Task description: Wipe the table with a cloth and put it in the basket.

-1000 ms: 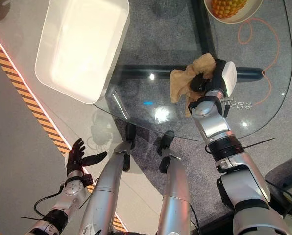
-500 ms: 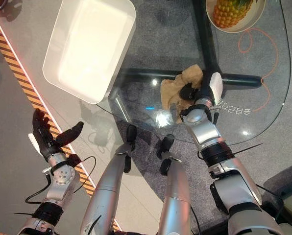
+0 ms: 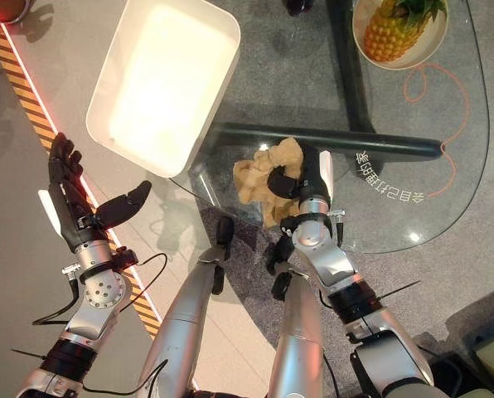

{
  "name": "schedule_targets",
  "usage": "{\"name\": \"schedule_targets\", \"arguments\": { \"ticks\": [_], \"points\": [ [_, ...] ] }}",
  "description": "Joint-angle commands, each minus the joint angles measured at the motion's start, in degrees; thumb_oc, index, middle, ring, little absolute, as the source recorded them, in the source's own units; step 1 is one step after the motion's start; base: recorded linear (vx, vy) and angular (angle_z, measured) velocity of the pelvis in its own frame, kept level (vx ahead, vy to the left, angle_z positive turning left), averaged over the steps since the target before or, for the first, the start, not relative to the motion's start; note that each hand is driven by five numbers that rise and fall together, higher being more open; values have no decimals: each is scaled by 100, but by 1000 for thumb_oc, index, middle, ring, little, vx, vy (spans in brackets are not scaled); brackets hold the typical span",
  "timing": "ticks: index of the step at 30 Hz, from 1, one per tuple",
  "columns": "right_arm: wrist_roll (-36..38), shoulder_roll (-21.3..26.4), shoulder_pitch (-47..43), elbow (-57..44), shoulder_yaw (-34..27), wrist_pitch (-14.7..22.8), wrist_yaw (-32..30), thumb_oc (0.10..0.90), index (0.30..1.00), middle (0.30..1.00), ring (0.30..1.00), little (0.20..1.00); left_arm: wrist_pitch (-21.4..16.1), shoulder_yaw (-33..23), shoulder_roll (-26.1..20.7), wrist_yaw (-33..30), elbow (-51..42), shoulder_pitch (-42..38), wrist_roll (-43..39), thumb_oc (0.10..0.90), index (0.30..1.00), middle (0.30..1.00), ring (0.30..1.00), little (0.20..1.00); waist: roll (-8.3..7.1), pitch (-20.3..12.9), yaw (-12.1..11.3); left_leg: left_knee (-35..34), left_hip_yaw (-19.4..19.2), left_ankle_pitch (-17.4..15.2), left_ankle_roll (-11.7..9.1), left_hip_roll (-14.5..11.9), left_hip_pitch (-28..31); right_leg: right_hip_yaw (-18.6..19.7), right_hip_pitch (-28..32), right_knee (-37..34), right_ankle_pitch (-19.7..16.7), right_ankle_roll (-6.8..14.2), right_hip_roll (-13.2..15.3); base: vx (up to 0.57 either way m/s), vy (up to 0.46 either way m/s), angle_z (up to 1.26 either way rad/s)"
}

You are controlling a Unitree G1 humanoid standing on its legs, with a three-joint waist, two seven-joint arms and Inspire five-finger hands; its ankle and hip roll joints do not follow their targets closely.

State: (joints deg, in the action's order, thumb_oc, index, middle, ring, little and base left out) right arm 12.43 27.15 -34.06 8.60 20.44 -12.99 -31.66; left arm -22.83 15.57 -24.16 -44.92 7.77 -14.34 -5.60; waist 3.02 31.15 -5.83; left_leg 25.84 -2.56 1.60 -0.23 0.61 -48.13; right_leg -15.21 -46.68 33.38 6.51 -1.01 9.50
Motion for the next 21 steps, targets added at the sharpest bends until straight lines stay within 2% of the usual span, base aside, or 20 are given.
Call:
{"name": "schedule_targets", "arguments": {
  "ticks": [1,6,10,11,14,21],
  "points": [
    [-167,145,-36,-1430,-358,1050,32,100,300,300,300,200,-203,-48,-198,173,-942,257,351,800,900,900,900,900,-25,-136,65,-164,-407,-617,362,209,566,225,189,-340,-262,261,-342,-10,-21,-4],
    [348,109,164,-1835,-395,1624,594,100,300,300,300,200,-173,227,-239,504,-920,125,494,800,900,900,900,900,-86,-136,182,-191,-475,-653,370,200,808,280,429,-423,-255,275,-385,-2,-26,-4],
    [808,93,238,-2083,-348,1773,1020,100,300,300,300,200,-238,371,-323,603,-834,19,653,800,900,900,900,900,-112,-136,247,-171,-509,-676,364,196,944,331,561,-455,-249,274,-409,1,-18,-10],
    [808,93,238,-2083,-348,1773,1020,100,300,300,300,200,-238,372,-323,603,-834,19,653,800,900,900,900,900,-112,-136,247,-172,-510,-676,364,196,944,331,562,-456,-249,274,-409,-1,-7,-11],
    [1266,96,313,-2267,-193,1727,1601,100,300,300,300,200,-450,509,-432,593,-810,-137,1034,800,900,900,900,900,-119,-136,318,-160,-539,-682,354,197,1034,391,636,-473,-236,259,-438,0,-1,-1],
    [1947,-1,429,-2439,287,1598,2332,100,300,300,300,200,-513,665,-599,414,-887,-523,1440,800,900,900,900,900,-176,-136,385,-134,-573,-661,354,193,1057,452,640,-472,-260,246,-479,-3,-5,0]
  ]
}}
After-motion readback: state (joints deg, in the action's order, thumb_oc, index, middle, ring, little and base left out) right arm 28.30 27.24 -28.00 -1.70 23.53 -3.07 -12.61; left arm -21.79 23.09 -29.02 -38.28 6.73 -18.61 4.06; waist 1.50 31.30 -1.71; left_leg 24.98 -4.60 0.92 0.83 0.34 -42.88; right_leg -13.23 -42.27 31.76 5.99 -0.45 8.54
